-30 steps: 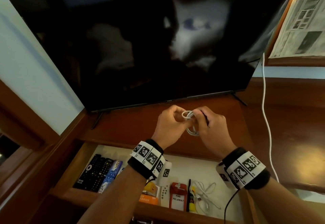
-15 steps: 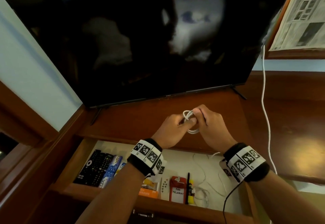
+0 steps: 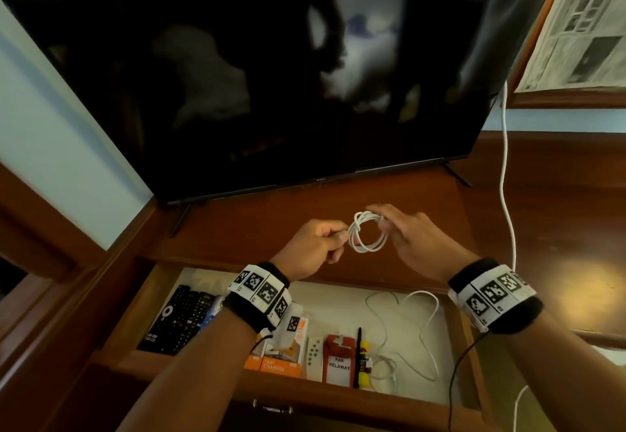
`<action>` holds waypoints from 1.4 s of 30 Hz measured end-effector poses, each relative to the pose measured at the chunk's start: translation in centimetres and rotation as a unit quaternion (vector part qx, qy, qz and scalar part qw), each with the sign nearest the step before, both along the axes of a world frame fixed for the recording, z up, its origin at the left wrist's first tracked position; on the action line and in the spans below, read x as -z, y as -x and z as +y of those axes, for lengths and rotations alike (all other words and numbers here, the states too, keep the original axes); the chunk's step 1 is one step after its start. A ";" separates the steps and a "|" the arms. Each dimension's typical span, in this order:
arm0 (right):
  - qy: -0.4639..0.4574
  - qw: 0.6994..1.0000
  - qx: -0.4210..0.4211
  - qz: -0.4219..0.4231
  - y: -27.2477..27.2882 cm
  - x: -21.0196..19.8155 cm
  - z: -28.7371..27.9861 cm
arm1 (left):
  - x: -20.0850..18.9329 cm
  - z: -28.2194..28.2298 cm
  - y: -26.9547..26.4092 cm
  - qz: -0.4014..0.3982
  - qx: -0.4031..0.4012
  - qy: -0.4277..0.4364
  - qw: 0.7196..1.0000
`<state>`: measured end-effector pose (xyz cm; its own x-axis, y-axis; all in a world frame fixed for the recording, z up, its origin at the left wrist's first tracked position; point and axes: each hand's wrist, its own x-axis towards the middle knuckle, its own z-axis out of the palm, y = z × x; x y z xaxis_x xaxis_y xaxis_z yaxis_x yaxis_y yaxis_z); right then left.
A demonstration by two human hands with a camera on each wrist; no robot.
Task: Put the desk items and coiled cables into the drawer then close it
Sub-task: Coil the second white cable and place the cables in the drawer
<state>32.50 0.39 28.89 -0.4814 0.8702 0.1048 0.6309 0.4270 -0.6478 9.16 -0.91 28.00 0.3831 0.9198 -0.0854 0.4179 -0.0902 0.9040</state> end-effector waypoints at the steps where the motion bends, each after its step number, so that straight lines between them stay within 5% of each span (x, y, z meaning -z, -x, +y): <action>1: 0.009 1.000 0.009 0.018 -0.1 -0.2 -0.1 | 0.0 0.0 0.2 -0.004 0.000 0.007 1.000; 12: 0.050 0.998 0.015 0.041 -2.1 1.0 0.1 | 1.7 0.2 0.7 0.073 -0.096 -0.130 0.984; 22: 0.118 0.990 -0.022 0.078 -3.0 1.2 0.1 | 1.3 2.2 0.7 0.199 -0.048 -0.189 0.960; 29: 0.157 0.986 -0.022 0.050 -5.5 2.3 -0.6 | 3.2 2.4 0.0 0.200 -0.014 -0.144 0.969; 38: 0.202 0.974 -0.028 -0.103 -8.7 7.7 -3.7 | 11.1 0.7 -6.2 0.147 0.065 0.095 0.982; 42: 0.225 0.957 -0.026 -0.181 -10.3 10.7 -5.5 | 14.6 0.0 -8.6 0.294 0.064 0.143 0.943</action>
